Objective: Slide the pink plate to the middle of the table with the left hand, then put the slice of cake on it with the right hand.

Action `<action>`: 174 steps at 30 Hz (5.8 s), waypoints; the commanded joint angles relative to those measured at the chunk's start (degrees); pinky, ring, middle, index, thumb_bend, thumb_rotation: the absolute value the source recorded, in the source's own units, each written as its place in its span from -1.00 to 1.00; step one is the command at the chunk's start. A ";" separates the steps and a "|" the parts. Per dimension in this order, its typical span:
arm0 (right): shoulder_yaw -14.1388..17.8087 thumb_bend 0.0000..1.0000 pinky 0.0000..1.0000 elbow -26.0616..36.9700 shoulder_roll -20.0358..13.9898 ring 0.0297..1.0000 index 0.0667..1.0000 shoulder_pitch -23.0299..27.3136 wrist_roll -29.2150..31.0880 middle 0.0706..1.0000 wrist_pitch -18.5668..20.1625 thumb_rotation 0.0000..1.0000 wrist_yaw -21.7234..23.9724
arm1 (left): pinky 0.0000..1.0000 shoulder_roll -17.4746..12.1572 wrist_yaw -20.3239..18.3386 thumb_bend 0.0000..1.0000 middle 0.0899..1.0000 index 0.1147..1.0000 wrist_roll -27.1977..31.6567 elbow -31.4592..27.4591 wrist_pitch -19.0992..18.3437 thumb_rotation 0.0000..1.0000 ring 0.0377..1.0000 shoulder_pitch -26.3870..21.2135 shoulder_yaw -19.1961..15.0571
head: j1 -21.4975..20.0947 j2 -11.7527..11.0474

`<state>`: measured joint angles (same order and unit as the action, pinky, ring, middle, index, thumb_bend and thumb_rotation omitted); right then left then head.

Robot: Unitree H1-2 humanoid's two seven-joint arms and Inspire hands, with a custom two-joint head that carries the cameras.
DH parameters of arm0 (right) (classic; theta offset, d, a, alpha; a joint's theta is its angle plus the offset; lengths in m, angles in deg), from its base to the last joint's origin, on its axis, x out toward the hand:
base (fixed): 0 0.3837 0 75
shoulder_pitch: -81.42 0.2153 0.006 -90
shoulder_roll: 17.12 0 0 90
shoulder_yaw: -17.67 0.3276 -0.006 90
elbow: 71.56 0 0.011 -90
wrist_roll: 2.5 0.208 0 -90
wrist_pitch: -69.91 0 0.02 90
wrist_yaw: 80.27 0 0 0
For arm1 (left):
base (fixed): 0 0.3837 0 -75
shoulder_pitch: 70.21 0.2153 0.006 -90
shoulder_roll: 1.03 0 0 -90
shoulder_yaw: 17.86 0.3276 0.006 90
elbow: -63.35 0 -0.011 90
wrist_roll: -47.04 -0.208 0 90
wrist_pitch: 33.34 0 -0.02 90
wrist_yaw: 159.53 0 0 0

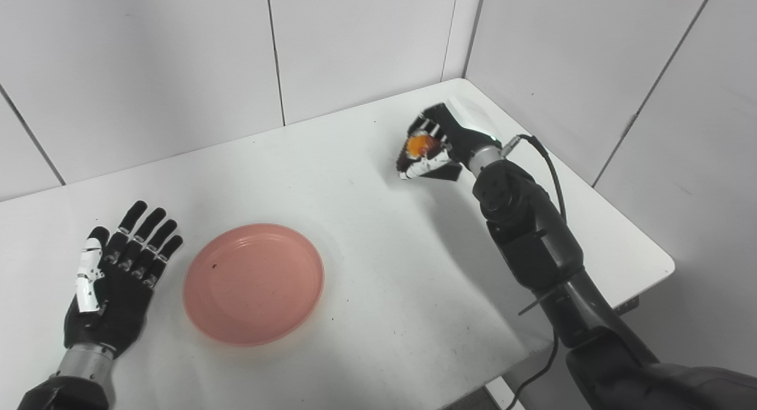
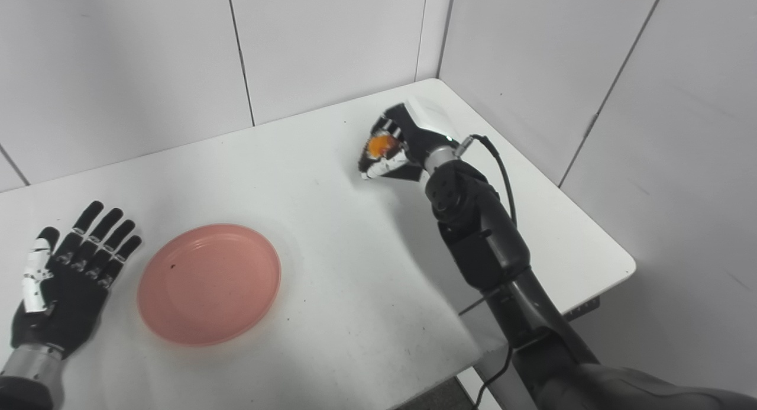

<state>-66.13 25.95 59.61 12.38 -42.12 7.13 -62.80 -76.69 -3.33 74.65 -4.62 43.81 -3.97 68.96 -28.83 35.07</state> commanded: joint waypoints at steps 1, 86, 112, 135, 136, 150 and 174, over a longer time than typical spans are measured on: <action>0.82 0.01 -0.23 3.73 0.27 -0.14 -0.09 2.64 -1.34 -0.05 -0.31 -0.75 1.37 | 0.83 0.45 2.42 -0.17 0.78 0.76 -2.36 1.46 -4.05 1.00 0.80 2.90 1.18 | 0.87 -0.10; -24.34 0.01 -0.34 3.58 11.85 -0.21 -0.09 -1.26 -1.76 -0.10 -6.10 -0.75 4.94 | 0.77 10.02 13.89 -0.24 0.75 0.73 -8.66 -5.42 -9.36 1.00 0.77 2.64 5.31 | 24.52 6.81; -28.50 0.90 0.36 12.86 8.89 0.79 0.99 -1.15 -4.72 0.95 -4.09 0.91 11.91 | 0.77 10.23 13.77 -0.27 0.78 0.76 -8.09 -5.67 -9.46 1.00 0.79 2.63 4.96 | 24.36 7.28; -18.15 0.86 0.43 28.46 11.34 0.79 1.00 -3.28 -2.77 0.93 -4.35 0.88 15.00 | 0.73 9.82 14.77 -0.22 0.72 0.67 -10.85 -8.86 -6.20 1.00 0.75 4.20 5.02 | 24.49 6.61; -16.59 0.81 0.50 27.60 12.37 0.83 1.00 -4.38 -1.45 0.95 -5.13 0.91 12.39 | 0.72 9.49 15.41 -0.21 0.71 0.67 -12.41 -9.75 -4.96 1.00 0.74 4.74 5.46 | 24.42 6.52; -7.37 0.05 0.91 13.04 22.99 1.00 1.00 -17.47 12.43 1.00 -21.25 1.00 -14.29 | 0.99 4.62 18.40 -0.13 1.00 1.00 -28.37 -14.04 13.41 1.00 1.00 11.48 10.17 | 21.76 5.85; -7.04 -0.31 0.91 3.26 26.07 0.97 0.97 -22.86 22.44 0.99 -31.12 1.00 -23.44 | 0.98 2.01 15.90 -0.14 0.99 0.95 -28.19 -17.68 12.86 1.00 0.99 17.72 11.94 | 19.49 5.89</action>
<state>-73.43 28.60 85.39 -11.68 -20.68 -21.66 -85.62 -73.94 13.42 46.03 -23.47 57.75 12.94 80.80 -9.32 40.96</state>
